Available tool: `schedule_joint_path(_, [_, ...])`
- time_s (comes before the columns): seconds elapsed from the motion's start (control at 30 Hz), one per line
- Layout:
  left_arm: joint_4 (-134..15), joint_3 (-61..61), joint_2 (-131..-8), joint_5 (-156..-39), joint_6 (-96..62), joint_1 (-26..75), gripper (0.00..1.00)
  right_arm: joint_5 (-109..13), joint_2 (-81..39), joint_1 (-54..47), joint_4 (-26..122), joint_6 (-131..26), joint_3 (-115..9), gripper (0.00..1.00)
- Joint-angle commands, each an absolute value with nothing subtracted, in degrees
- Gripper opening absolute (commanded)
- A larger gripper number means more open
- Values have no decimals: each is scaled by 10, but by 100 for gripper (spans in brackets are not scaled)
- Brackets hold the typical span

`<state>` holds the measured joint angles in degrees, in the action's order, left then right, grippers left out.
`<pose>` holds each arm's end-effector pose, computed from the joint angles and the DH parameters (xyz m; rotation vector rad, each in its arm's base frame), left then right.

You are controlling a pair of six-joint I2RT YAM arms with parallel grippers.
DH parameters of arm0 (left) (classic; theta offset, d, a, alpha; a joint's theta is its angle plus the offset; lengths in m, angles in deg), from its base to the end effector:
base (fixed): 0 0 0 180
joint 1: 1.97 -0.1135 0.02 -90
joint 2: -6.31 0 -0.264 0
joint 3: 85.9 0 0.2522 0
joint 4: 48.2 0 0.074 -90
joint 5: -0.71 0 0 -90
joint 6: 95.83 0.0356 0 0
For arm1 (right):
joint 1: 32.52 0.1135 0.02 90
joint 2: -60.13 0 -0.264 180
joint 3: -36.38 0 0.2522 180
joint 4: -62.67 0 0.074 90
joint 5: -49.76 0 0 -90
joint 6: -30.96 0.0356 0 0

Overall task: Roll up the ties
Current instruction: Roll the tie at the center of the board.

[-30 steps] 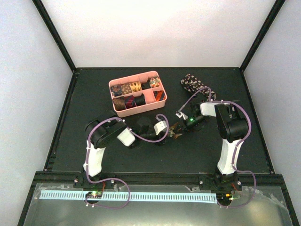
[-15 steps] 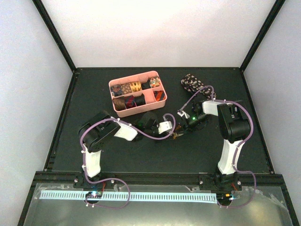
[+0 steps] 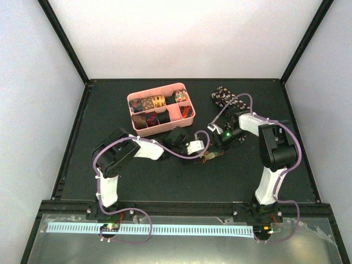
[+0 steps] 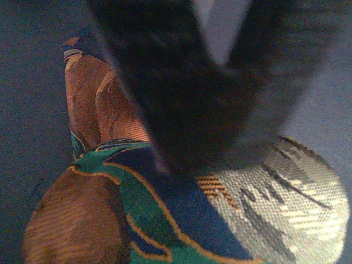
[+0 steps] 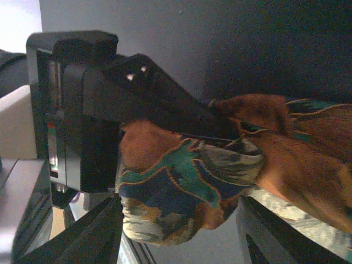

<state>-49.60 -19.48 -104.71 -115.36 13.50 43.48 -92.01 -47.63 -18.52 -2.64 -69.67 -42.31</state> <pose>0.2469 -0.2731 0.1066 1.4678 1.8968 -0.7566 0.2975 0.1030 0.1466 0.5352 -2.6903 -1.3271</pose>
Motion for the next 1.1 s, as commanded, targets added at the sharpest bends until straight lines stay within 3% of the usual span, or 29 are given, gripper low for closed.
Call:
schedule_joint_path(0.0, [-599, -204, -1089, -1113, 131, 433, 35, -936, -463, -169, -45, -705, -433, 58])
schedule_joint_path(0.1, [-600, -203, -1091, -1113, 125, 432, 35, -936, -459, -168, -44, -706, -432, 57])
schedule_joint_path(0.17, [-599, -202, -1092, -1113, 124, 433, 35, -932, -460, -162, -41, -705, -430, 50])
schedule_joint_path(0.33, [-602, -194, -1095, -1112, 117, 432, 37, -911, -478, -150, -36, -713, -435, 16])
schedule_joint_path(0.43, [-602, -192, -1095, -1113, 110, 432, 39, -886, -489, -152, -47, -730, -442, 2])
schedule_joint_path(0.63, [-581, -194, -1090, -1129, 97, 426, 44, -854, -496, -163, -40, -738, -440, 2])
schedule_joint_path(0.83, [-462, -249, -1043, -1174, 68, 415, 73, -812, -507, -177, -4, -720, -420, 2])
schedule_joint_path(1.07, [-305, -298, -1005, -1180, 32, 414, 86, -775, -528, -187, 10, -695, -414, 2])
